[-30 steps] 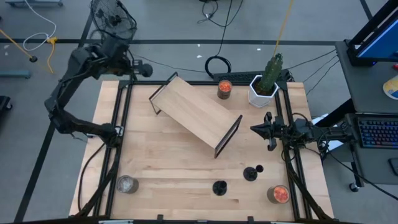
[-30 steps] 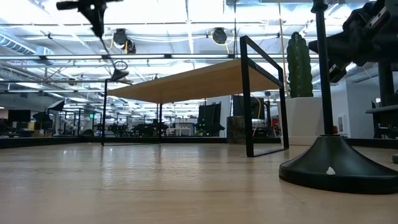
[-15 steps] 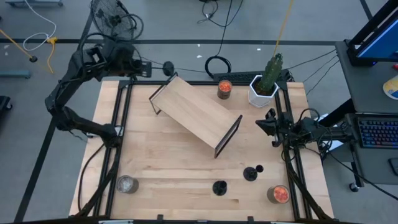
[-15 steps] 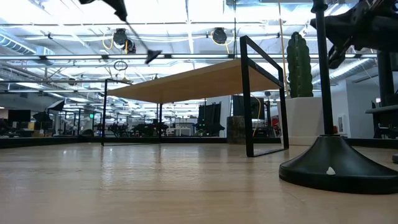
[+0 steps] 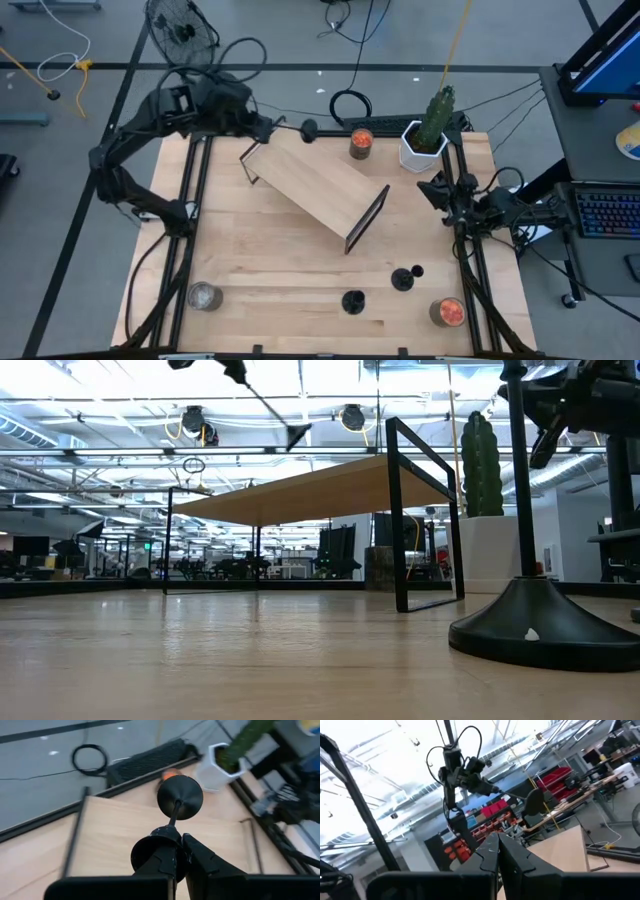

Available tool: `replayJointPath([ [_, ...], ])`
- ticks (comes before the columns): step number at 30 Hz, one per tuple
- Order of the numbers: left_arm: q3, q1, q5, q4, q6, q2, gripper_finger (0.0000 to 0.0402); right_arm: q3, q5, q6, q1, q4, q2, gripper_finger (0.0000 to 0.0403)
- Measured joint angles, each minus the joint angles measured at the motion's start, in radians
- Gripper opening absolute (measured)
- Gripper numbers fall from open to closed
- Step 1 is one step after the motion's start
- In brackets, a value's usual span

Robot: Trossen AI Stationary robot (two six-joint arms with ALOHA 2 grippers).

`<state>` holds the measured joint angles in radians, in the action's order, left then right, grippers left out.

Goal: Pick & Place candle stick holders
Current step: Put the top black candle holder on the shelf

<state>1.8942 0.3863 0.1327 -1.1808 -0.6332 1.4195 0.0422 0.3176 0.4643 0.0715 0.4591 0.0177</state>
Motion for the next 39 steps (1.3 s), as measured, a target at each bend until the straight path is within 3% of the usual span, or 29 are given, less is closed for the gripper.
replayJointPath([
  [7, 0.000, -0.054, -0.018, 0.052, -0.020, 0.043, 0.0013, 0.045, -0.032, -0.002, 0.000, 0.092, 0.131, 0.0000],
  [13, 0.000, -0.083, -0.039, 0.087, -0.030, 0.071, 0.0013, 0.226, -0.115, -0.085, 0.000, 0.094, 0.340, 0.0000],
  [26, 0.000, -0.104, -0.045, 0.083, -0.030, 0.080, 0.0013, 0.741, -0.192, -0.280, -0.002, -0.253, 0.861, 0.0000],
  [33, 0.000, -0.133, -0.046, 0.076, -0.017, 0.080, 0.0013, 0.958, -0.191, -0.453, -0.014, -0.361, 1.038, 0.0000],
  [39, 0.000, -0.161, -0.046, 0.076, -0.018, 0.080, 0.0013, 1.075, -0.189, -0.485, -0.043, -0.431, 1.150, 0.0000],
])
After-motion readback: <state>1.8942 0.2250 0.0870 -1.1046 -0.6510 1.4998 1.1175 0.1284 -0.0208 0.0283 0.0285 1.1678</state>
